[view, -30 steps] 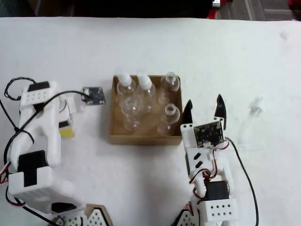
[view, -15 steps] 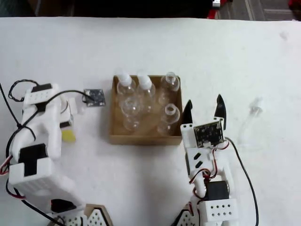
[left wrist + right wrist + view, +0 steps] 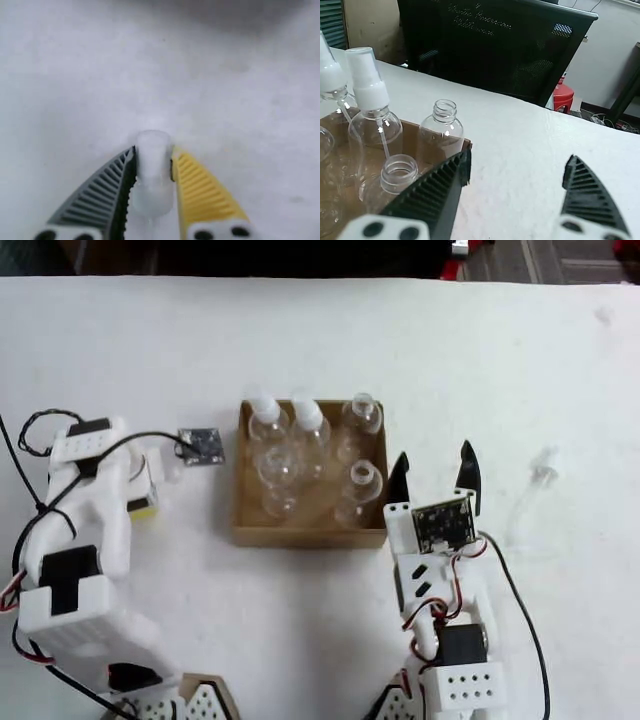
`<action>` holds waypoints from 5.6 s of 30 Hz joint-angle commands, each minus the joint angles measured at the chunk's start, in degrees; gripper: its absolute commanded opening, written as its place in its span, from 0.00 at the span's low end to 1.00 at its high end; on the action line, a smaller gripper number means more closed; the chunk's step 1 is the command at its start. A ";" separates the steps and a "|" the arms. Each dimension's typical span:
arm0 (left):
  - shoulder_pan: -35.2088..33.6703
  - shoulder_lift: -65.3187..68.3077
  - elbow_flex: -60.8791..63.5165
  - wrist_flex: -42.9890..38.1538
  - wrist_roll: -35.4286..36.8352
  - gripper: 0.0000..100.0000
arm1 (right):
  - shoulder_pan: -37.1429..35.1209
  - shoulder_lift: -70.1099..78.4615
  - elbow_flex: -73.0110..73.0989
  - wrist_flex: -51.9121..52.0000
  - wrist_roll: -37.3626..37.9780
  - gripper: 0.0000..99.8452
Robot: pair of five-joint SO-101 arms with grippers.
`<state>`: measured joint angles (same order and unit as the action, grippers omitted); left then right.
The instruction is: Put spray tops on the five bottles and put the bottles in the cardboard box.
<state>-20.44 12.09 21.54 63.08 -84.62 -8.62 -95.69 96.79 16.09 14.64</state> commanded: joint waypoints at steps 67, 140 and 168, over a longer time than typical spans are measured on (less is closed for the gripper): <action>41.98 -60.88 12.75 -40.79 75.78 0.02 | 0.22 0.13 0.35 -0.22 0.79 0.27; 41.80 -59.03 44.31 -61.80 77.19 0.02 | 0.13 0.13 0.35 -0.22 0.79 0.27; 37.41 -79.96 60.22 -62.07 84.48 0.02 | 0.13 0.13 0.35 -0.13 0.79 0.27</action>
<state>17.36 -66.15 80.88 2.51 -1.10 -8.62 -95.69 96.79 16.09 14.64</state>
